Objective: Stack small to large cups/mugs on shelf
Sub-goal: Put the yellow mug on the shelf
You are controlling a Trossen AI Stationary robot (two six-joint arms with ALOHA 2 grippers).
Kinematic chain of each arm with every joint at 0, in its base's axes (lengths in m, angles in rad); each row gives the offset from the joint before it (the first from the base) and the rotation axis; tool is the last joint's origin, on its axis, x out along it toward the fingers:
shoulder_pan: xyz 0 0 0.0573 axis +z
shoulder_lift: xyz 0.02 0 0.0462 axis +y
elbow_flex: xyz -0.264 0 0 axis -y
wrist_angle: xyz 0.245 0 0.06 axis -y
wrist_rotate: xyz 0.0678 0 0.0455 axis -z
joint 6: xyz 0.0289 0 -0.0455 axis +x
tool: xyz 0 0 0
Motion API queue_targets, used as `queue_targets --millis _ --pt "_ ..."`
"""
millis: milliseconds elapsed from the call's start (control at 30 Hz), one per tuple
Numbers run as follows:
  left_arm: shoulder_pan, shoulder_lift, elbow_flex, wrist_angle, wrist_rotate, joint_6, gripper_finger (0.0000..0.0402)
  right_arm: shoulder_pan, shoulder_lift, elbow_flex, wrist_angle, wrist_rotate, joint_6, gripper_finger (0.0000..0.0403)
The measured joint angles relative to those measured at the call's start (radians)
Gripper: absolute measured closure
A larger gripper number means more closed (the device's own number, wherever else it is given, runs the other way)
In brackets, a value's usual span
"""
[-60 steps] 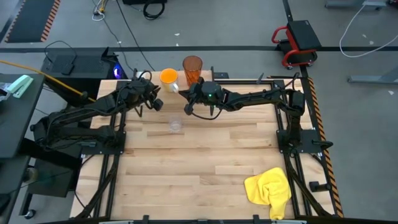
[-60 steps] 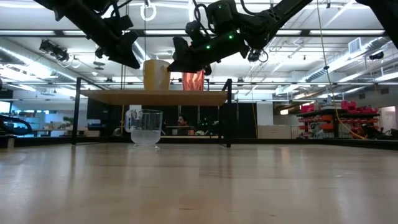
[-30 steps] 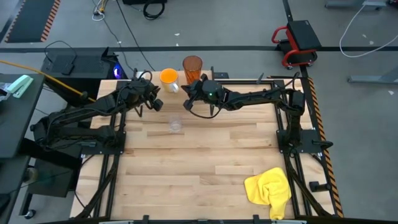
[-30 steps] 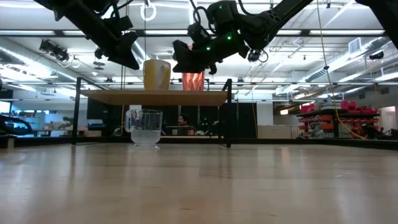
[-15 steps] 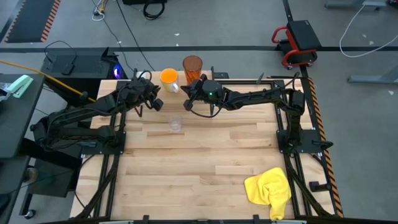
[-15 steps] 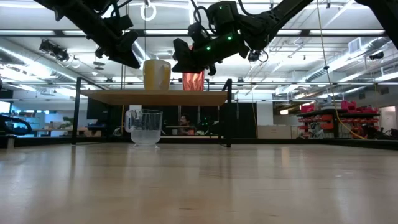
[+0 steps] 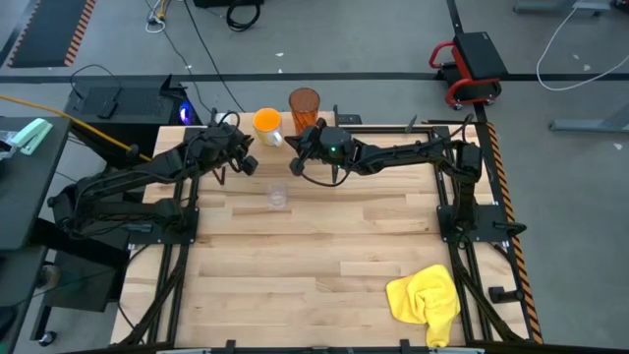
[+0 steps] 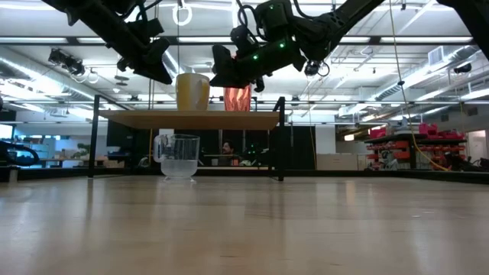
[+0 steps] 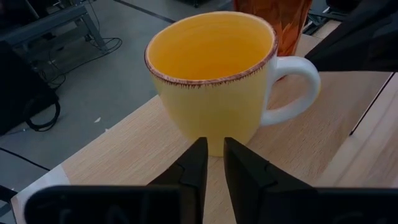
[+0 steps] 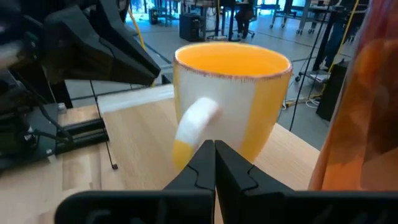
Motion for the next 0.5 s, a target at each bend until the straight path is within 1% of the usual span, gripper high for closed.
queue_targets --millis 100,267,300,500 --pt "0.0 0.0 0.0 0.0 0.0 0.0 0.0337 0.0 0.003 0.0 0.002 0.0 0.013 0.0396" --pt "0.0 0.0 0.0 0.0 0.0 0.0 0.0337 0.0 0.06 0.015 0.049 0.001 0.019 0.0396" --pt "0.0 0.0 0.0 -0.002 0.001 0.0 0.0338 -0.004 0.071 0.019 0.035 0.001 0.02 0.0396" --pt "0.0 0.0 0.0 -0.011 0.008 -0.001 0.0342 0.0 0.16 0.138 0.0 -0.004 0.004 0.0396"
